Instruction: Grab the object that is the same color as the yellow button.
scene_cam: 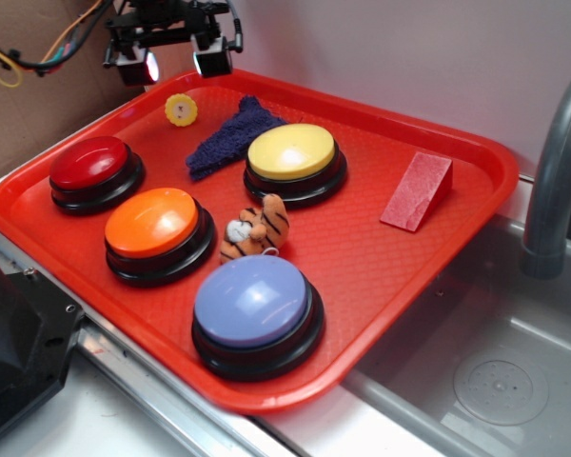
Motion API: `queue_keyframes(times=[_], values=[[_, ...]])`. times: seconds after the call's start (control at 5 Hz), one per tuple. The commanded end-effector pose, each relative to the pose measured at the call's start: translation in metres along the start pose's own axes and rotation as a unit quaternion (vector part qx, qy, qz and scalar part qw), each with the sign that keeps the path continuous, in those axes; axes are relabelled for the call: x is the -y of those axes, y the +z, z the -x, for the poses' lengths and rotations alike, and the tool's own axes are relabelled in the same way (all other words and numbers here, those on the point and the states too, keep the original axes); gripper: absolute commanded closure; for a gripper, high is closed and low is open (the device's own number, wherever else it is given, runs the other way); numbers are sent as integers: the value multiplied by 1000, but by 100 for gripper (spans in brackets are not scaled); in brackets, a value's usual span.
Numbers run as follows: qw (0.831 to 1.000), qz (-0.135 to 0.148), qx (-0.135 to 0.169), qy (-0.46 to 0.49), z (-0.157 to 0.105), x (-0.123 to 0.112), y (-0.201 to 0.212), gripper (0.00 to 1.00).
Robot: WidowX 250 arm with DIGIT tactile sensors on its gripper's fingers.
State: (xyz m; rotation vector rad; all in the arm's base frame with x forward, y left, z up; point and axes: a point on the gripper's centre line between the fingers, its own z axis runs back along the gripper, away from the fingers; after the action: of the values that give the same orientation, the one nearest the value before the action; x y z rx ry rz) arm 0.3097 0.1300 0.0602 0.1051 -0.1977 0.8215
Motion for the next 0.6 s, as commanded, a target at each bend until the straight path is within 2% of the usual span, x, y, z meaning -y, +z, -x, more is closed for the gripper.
queue_keyframes(times=[0.0,0.2,0.4], values=[[1000,-15,-22,17,-17,-8,-19,0],[999,-29,-43,16,-2,-19,-29,0],[998,-22,-51,13,1,-16,-49,0]])
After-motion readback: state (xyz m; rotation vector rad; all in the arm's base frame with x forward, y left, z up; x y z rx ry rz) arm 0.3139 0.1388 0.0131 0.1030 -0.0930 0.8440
